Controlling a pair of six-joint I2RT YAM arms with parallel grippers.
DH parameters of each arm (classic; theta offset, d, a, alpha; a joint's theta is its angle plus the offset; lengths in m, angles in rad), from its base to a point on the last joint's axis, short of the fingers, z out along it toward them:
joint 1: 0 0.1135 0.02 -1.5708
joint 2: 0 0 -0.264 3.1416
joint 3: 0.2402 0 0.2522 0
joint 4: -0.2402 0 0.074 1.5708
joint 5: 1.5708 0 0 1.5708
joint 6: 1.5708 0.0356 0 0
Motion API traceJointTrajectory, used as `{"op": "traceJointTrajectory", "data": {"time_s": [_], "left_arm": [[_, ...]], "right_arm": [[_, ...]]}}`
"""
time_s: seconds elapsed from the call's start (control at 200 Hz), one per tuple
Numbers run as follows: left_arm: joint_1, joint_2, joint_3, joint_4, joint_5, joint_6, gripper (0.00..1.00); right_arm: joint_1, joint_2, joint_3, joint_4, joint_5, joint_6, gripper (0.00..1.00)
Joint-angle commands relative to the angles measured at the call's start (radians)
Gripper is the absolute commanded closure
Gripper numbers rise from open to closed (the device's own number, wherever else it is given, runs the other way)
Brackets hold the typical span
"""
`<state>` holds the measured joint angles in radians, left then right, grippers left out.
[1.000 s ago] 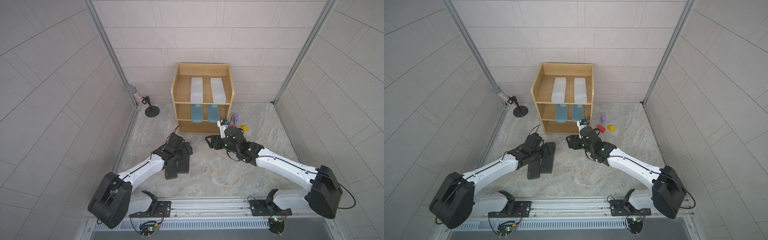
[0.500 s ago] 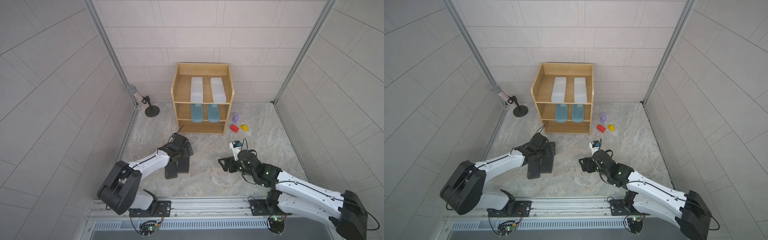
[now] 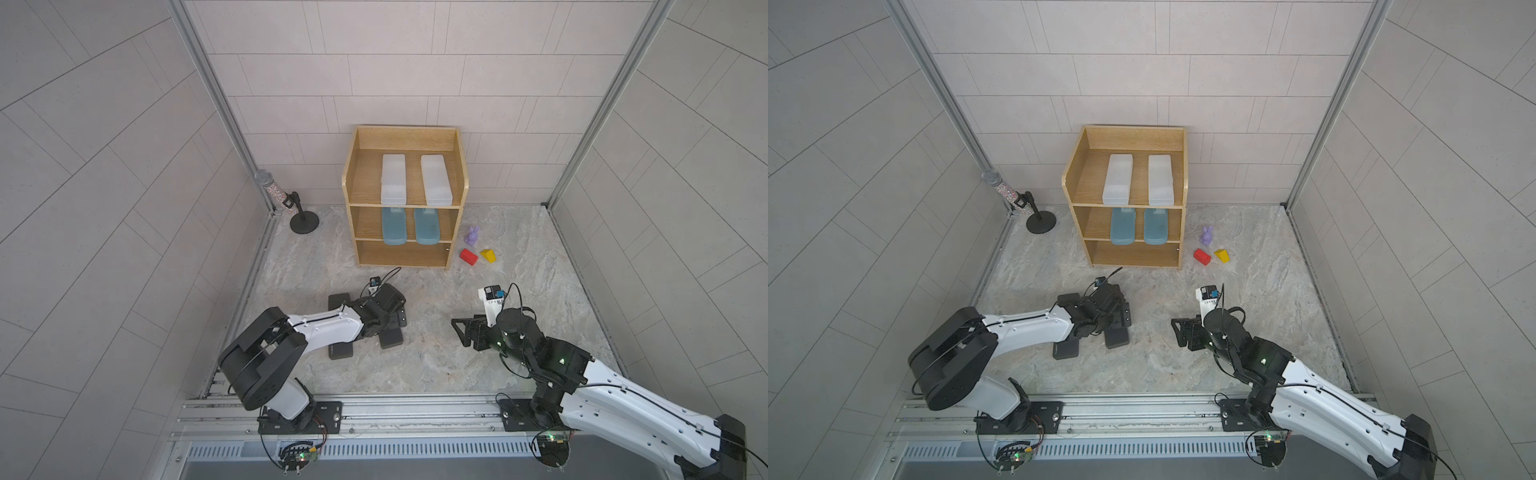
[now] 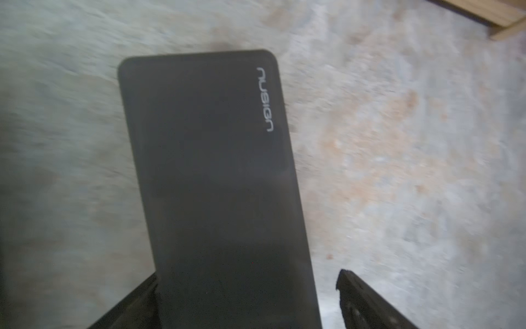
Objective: Place the pencil cases on the shelf according to color
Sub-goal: Move the pencil case to the center of the board, then pick up the pencil case from the center of the board.
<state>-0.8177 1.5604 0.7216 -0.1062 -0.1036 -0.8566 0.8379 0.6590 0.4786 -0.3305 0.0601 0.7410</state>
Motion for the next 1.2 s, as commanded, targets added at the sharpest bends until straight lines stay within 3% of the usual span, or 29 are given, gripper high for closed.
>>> {"op": "traceJointTrajectory", "data": {"time_s": [0.0,0.215,0.3,0.39,0.59,0.8,1.196], "left_arm": [[-0.081,0.061,0.035,0.037,-0.009,-0.079,0.04],[-0.17,0.09,0.124,0.045,-0.026,-0.105,0.05],[-0.17,0.036,0.124,0.008,-0.053,-0.09,0.04],[-0.169,-0.066,0.087,-0.064,-0.162,-0.067,0.0],[-0.028,-0.383,-0.1,-0.225,-0.207,-0.053,0.0],[0.102,-0.615,-0.207,-0.374,-0.197,-0.037,0.0],[0.115,-0.54,-0.259,-0.4,-0.182,-0.055,0.0]], "right_arm": [[0.003,-0.021,-0.004,-0.056,0.033,-0.003,0.17],[0.003,-0.083,-0.004,-0.115,0.069,-0.011,0.13],[0.003,-0.086,0.0,-0.132,0.072,-0.028,0.07],[0.003,-0.07,0.01,-0.141,0.065,-0.061,0.02],[0.003,0.033,0.041,-0.105,0.024,-0.1,0.0],[0.003,0.263,0.074,0.036,-0.082,-0.106,0.0],[0.042,0.569,0.17,0.107,-0.09,-0.084,0.0]]}}
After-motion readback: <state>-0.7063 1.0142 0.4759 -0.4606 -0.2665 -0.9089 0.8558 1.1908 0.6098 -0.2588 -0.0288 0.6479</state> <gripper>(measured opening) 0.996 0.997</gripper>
